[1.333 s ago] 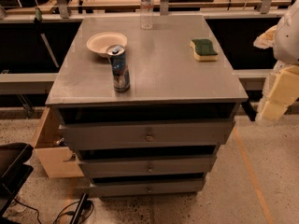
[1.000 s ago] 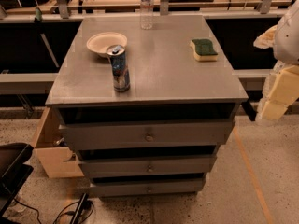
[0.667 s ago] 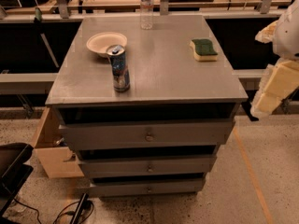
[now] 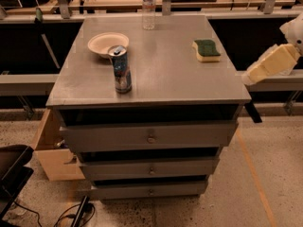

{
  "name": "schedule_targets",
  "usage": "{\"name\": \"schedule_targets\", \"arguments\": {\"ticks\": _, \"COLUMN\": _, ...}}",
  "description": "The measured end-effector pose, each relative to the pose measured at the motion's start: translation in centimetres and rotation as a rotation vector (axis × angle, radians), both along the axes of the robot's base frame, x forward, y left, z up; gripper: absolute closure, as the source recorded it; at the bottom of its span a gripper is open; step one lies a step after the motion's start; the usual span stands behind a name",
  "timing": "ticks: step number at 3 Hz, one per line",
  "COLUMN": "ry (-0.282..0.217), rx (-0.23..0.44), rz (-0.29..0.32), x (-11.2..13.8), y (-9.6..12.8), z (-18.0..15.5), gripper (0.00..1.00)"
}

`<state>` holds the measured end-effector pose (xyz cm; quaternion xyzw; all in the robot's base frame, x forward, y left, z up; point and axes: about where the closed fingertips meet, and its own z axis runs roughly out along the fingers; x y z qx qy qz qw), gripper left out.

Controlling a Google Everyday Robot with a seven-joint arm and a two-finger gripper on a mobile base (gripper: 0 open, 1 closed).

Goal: Pick sponge

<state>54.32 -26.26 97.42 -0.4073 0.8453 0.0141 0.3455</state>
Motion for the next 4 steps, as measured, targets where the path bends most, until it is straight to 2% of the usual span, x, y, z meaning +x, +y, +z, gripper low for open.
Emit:
{"name": "schedule_targets", "arguments": {"ticks": 1, "ry": -0.054, "rx": 0.103, "rz": -0.184, "x": 4.5, "y": -2.3, "z": 1.6, "gripper": 0.0}}
{"name": "schedule_targets", "arguments": {"ticks": 2, "ry": -0.044, "rx": 0.146, "rz": -0.326, "x": 8.4, "y": -2.9, "z": 2.6, "gripper": 0.0}}
{"name": "schedule_targets", "arguments": {"ticks": 3, "ry": -0.026, "rx": 0.198, "rz": -0.383, "x": 8.5, "y": -2.7, "z": 2.8, "gripper": 0.0}}
{"name": "schedule_targets", "arguments": {"ticks": 4, "ry": -0.025, "rx": 0.198, "rz": -0.383, "x": 8.5, "y": -2.7, "z": 2.8, "gripper": 0.0}}
